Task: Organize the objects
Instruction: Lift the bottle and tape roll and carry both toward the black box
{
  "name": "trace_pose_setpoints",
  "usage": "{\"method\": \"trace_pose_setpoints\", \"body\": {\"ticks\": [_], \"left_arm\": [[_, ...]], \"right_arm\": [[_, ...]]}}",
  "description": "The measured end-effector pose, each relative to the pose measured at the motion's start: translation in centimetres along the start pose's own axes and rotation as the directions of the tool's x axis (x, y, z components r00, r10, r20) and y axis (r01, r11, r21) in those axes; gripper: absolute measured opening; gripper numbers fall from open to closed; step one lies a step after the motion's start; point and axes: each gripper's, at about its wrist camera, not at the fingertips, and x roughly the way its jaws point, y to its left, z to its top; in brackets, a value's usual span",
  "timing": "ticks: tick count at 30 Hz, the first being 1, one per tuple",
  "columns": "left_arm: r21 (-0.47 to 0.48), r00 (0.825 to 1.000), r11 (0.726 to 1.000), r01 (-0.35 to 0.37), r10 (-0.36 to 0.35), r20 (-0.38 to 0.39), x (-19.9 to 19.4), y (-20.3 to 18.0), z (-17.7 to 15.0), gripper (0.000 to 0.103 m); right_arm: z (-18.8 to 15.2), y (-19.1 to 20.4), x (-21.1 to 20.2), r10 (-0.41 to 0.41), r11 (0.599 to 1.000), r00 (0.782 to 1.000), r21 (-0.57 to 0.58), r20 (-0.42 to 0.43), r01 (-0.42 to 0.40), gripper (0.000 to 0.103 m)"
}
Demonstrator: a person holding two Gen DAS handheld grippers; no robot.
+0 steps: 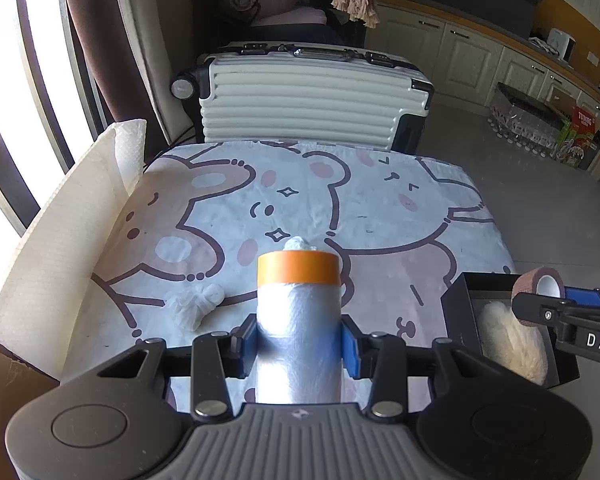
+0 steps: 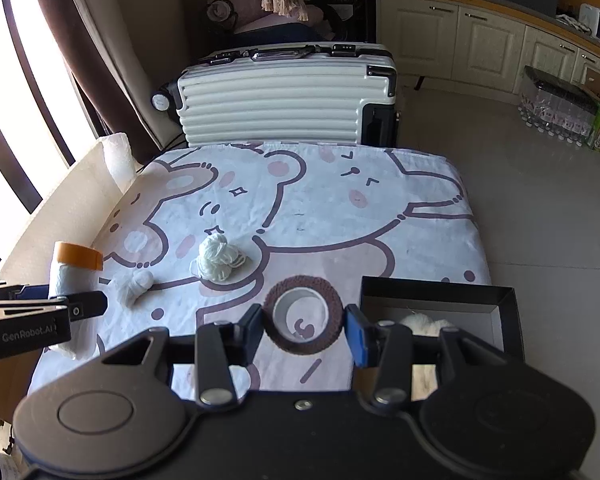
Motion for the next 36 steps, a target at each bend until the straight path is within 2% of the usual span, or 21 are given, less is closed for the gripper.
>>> {"method": "trace_pose_setpoints", "body": {"ticks": [16,30,36], "left_arm": [[-0.005,0.999,0.999,0.032,-0.032,-0.002,0.7,-0.9,0.4,0.043],[0.038,0.990,0.990,0.139,-0.138,-0.022,1.9,-7.0,0.6,0.043],[0.038,0.984,0.984,0.176,-0.175,-0.027,2.0,-9.3,0.3,0.043]], "right_arm": [[0.0,-0.8,-0.3,-0.023,1.000,1.000,0.007,0.014,0.023,0.045],[-1.4,-7.6,-2.0,-0.133,0.986,0.991,0.097,0.003,0.132,0.045],[-1.9,-10.2,-2.9,-0.153,0.978,0.988,0.145,0.003,0.151,0.045]]}}
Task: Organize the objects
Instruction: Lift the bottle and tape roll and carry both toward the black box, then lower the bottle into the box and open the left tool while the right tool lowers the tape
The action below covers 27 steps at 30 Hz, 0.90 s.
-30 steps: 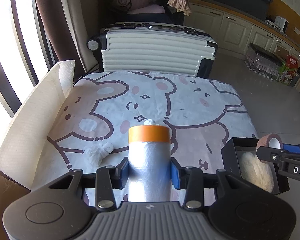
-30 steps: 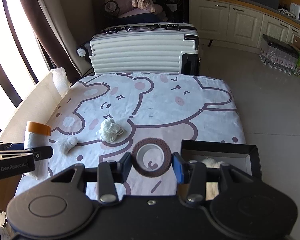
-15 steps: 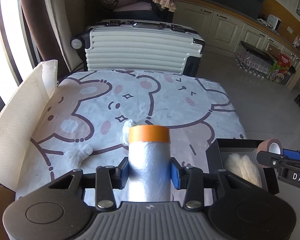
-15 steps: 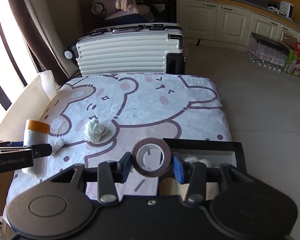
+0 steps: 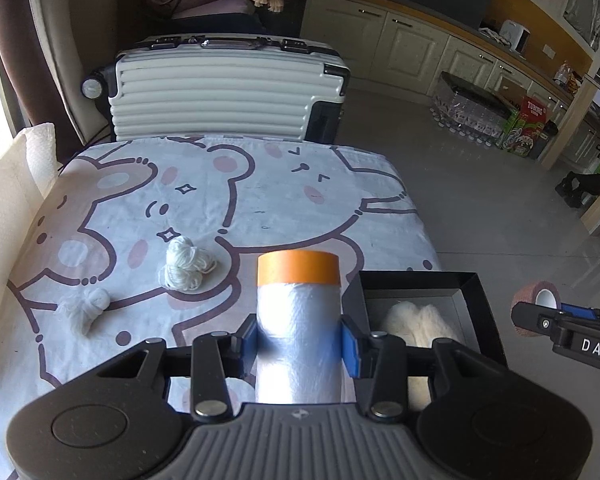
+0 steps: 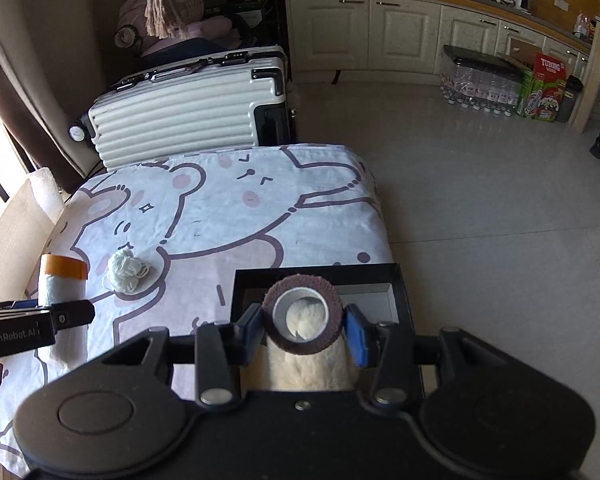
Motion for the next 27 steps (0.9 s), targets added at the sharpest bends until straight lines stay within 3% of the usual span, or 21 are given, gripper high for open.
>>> {"method": "trace_pose_setpoints", "body": {"ticks": [8,27], "left_arm": [[-0.033,0.996,0.996,0.087,-0.087,-0.005,1.4,-2.3,0.0,0.043],[-0.092,0.980,0.982,0.166,-0.174,-0.095,9.5,-5.5,0.6,0.043]], "right_arm": [[0.0,-2.4,0.7,-0.001,0.999,1.000,0.043,-0.005,0.001,0.045],[-0.1,-5.6,4.9,-0.006,0.999,0.997,0.041,-0.080,0.009,0.045]]}}
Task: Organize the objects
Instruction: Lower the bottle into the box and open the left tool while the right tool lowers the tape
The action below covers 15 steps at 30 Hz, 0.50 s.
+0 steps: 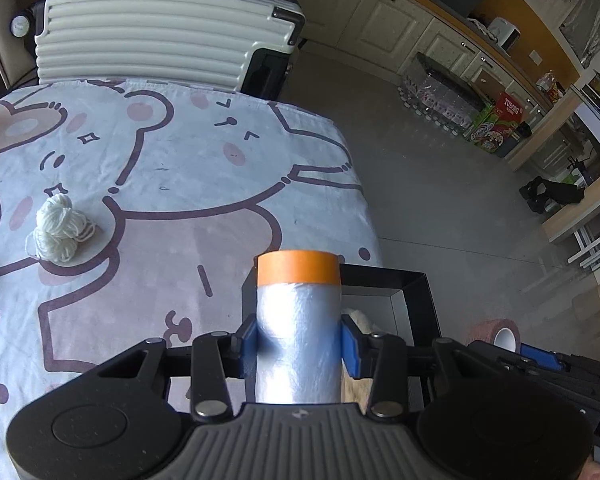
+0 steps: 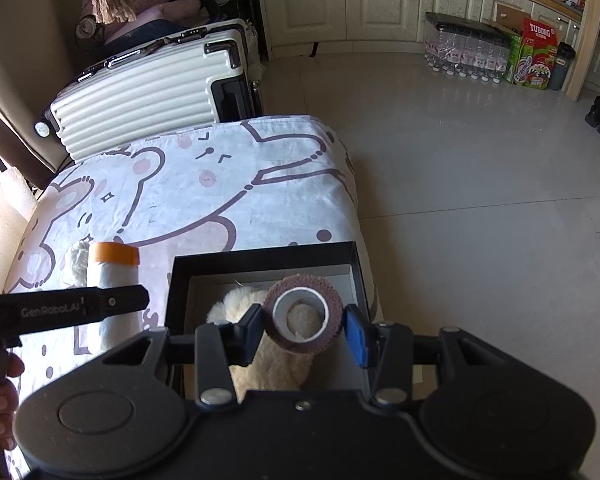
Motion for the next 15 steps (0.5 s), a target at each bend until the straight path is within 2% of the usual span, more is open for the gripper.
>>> {"method": "trace_pose_setpoints", "body": {"ticks": [7,15], "left_arm": [[0.002,0.997,0.998,0.057,-0.056,-0.046,3.0,-1.9,0.1,0.043],[0.001,0.982,0.989,0.150,-0.149,-0.114,5.8,-5.8,-1.5,0.043]], "right_arm": [[-0.3,-1.7,1.8,-0.025,1.000,0.998,-0.002,-0.049,0.025,0.045],[-0.3,-4.5,1.9,-0.057,0.996,0.997,0.062,-0.052,0.060,0.045]]}}
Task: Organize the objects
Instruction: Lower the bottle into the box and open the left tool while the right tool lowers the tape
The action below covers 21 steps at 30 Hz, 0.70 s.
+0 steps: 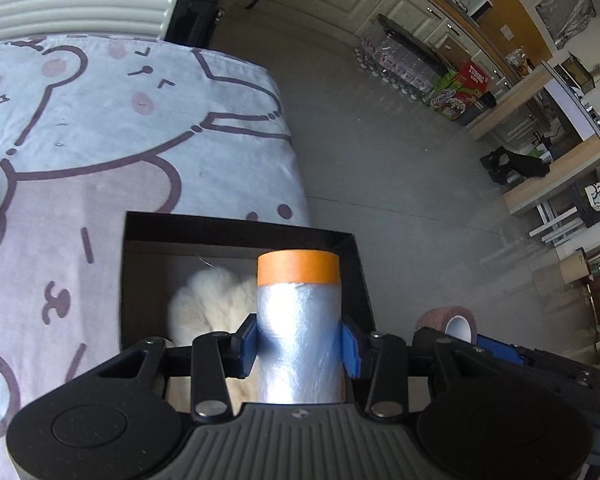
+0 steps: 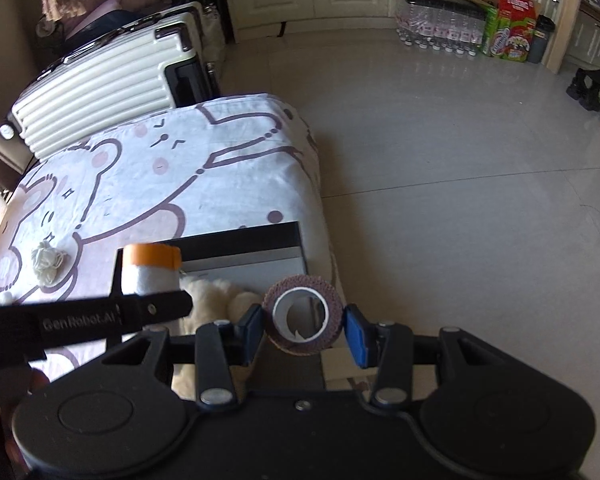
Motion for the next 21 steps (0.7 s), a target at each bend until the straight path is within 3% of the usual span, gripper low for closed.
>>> {"method": "trace_pose_setpoints", "body": {"ticks": [10,11,14,21], "left_arm": [[-0.041,0.995,0.998,0.046,-0.050,-0.089,3.6,-2.2,-2.1,0.043],[-0.047,0.994,0.998,0.045,-0.050,-0.101,4.0,-2.2,-2.2,0.045],[-0.043,0.989,0.998,0.053,-0.059,-0.135,4.4,-2.2,-2.3,0.064],[0.064,0.995,0.998,0.015,-0.009,-0.095,2.5,-2.1,-1.5,0.066]], "right_arm": [[0.5,-3.2,-0.1,-0.018,0.992,0.999,0.122,0.030,0.014,0.045],[0.6,-3.2,-0.1,-0.018,0.992,0.999,0.122,0.030,0.014,0.045],[0.6,-3.1,0.2,-0.018,0.993,0.999,0.119,0.027,0.015,0.045],[1.2,-2.8,0.6,-0.011,0.990,1.000,0.138,0.028,0.007,0.045]]}}
